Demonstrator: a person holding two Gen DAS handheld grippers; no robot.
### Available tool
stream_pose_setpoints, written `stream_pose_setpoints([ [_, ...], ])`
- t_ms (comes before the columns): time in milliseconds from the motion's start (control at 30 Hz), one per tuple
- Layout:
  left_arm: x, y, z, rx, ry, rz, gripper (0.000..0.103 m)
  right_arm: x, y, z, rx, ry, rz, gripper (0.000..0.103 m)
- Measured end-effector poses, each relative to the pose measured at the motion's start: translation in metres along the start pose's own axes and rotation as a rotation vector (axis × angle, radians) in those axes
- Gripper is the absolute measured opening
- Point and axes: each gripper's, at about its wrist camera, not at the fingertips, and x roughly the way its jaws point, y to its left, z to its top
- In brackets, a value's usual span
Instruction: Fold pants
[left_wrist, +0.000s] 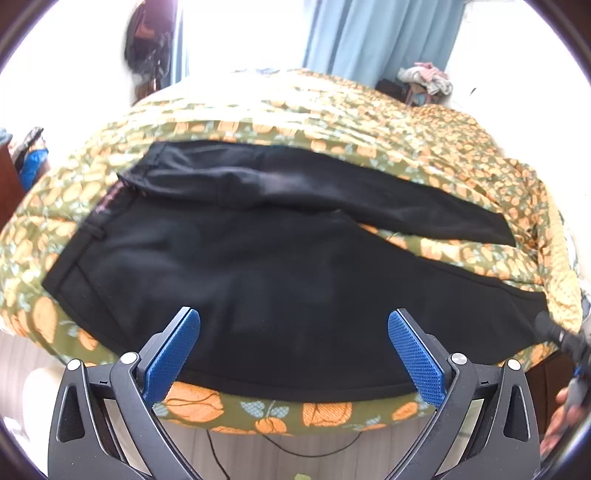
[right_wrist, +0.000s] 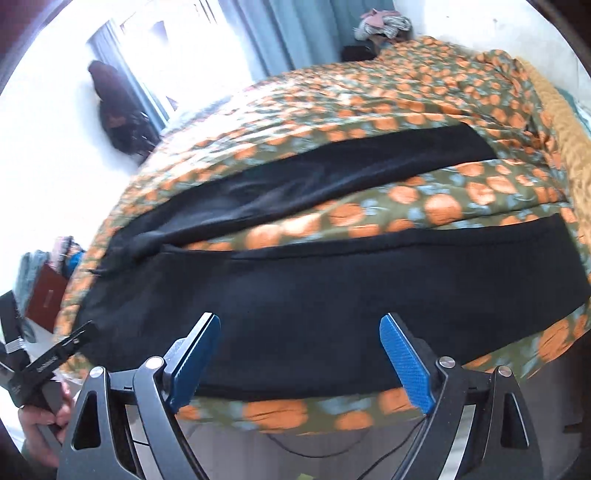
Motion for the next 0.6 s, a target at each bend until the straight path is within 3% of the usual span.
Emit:
stream_pose_setpoints([
  [133, -0.007, 0.004, -0.001, -0.017, -0.026, -0.011, 0.102, -0.013, 0.036, -0.030, -0.042, -0.006, 0.017, 0.094],
  [233, -0.012, 0.004, -0.006, -0.032, -0.044, -0.026, 0.102, -0.023, 0.052, -0.033, -0.093, -0.008, -0.011, 0.094],
  [367, -0.016, -0.002, 0.000, -0.077, -0.068, -0.023, 0.102, -0.046, 0.060, -0.011, -0.123, -0.073, -0.017, 0.094],
  [433, -0.016, -0.009, 0.005, -0.059, -0.057, -0.003, 0.102, -0.057, 0.061, 0.006, -0.148, -0.132, -0.035, 0.102],
  [500, -0.015, -0.016, 0.007, -0.030, -0.037, 0.037, 0.102, -0.061, 0.059, 0.019, -0.167, -0.178, -0.074, 0.103],
  [600, -0.012, -0.018, 0.010, 0.007, -0.016, 0.086, 0.102, -0.052, 0.047, 0.027, -0.145, -0.172, -0.110, 0.103],
])
